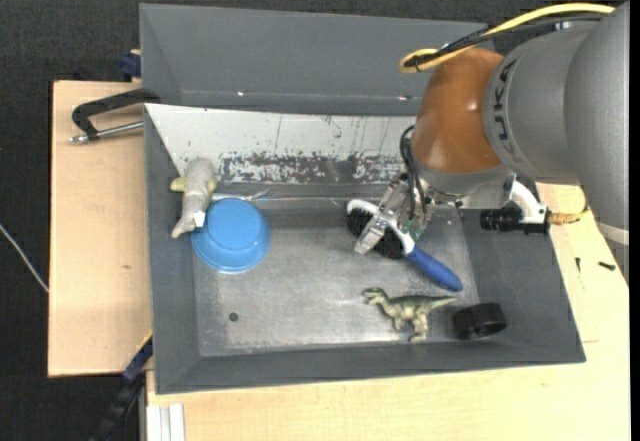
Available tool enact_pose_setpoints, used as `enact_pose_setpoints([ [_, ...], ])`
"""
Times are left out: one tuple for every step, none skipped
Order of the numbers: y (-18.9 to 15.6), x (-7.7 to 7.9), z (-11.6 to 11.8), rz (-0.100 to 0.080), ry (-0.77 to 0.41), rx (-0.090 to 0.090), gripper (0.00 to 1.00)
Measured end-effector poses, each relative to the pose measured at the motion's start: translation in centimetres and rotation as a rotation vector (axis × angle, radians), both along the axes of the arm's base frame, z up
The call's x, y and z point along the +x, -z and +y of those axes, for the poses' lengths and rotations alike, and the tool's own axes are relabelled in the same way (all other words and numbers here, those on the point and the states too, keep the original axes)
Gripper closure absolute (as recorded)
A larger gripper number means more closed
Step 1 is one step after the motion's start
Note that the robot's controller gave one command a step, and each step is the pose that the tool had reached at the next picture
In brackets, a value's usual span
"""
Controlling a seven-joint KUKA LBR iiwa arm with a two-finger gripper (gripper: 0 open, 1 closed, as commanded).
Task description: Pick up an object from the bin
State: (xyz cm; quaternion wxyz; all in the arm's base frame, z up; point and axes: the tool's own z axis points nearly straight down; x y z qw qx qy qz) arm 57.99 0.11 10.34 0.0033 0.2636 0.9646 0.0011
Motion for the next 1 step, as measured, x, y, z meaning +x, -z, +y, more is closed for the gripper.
enact_pose_setpoints([
  [-8.06, 0.21, 0.03, -0.004, -0.002, 0.0, 1.0],
])
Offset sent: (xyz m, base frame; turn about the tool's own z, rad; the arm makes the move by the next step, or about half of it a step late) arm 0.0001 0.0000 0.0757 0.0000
